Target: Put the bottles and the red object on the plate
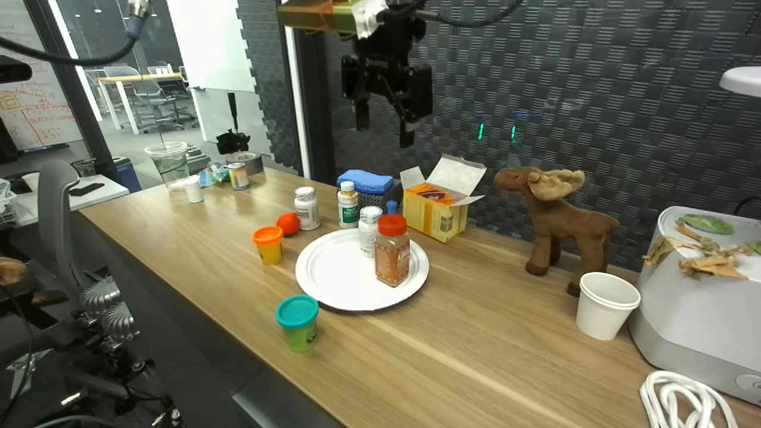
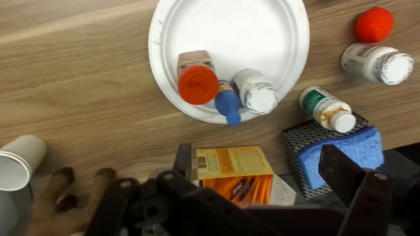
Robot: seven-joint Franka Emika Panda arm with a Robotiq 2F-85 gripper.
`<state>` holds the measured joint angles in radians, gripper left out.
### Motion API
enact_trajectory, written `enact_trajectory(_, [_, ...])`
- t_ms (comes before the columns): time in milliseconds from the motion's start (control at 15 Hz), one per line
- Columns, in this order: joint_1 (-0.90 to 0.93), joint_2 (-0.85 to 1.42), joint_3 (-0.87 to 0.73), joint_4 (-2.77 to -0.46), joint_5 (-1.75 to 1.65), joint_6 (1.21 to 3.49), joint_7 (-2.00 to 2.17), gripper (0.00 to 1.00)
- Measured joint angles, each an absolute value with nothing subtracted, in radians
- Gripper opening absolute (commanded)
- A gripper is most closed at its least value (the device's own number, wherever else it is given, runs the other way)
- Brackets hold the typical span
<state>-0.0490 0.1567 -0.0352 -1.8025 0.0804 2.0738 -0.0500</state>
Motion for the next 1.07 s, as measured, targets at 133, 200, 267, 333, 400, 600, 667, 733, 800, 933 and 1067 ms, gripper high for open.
enact_trajectory(133, [-0.016,0.158,-0.006,-1.770,0.076,2.064,-0.041,1.00])
enact_trajectory(200, [0.002,0.163,0.008,-1.755,0.062,2.063,-0.032,1.00])
enact_trajectory(267, [0.020,0.170,0.019,-1.742,0.045,2.063,-0.026,1.00])
enact_trajectory(333, [0.036,0.180,0.030,-1.730,0.027,2.063,-0.022,1.00])
enact_trajectory(400, [0.049,0.194,0.037,-1.722,0.011,2.061,-0.021,1.00])
enact_trajectory(600, [0.069,0.247,0.045,-1.710,-0.006,2.050,-0.024,1.00])
enact_trajectory(667, [0.070,0.266,0.048,-1.708,-0.006,2.050,-0.026,1.00])
enact_trajectory(733, [0.071,0.286,0.051,-1.706,-0.006,2.050,-0.030,1.00])
enact_trajectory(800, [0.071,0.304,0.054,-1.703,-0.006,2.050,-0.033,1.00])
enact_trajectory(933, [0.072,0.340,0.058,-1.691,-0.006,2.051,-0.039,1.00])
enact_trajectory(1067, [0.072,0.373,0.062,-1.675,-0.006,2.051,-0.043,1.00])
